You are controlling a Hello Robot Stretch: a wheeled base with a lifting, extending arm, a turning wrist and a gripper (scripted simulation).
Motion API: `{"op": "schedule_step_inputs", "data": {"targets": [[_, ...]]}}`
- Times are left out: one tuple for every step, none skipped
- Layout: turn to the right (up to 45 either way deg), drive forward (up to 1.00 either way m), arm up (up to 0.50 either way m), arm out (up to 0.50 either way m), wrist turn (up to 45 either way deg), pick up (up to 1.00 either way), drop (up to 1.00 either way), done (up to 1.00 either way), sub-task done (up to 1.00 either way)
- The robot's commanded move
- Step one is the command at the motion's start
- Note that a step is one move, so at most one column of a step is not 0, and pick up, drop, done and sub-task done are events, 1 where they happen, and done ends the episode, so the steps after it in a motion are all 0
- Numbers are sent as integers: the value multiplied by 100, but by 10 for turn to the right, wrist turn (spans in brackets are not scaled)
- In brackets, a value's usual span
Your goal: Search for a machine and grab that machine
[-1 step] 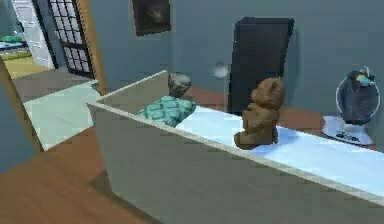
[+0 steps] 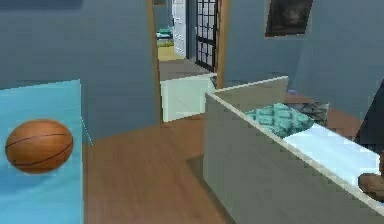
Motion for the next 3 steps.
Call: {"op": "schedule_step_inputs", "data": {"targets": [[0,40,0,0,0,0,0,0,0],[-90,0,0,0,0,0,0,0,0],[0,100,0,0,0,0,0,0,0]]}}
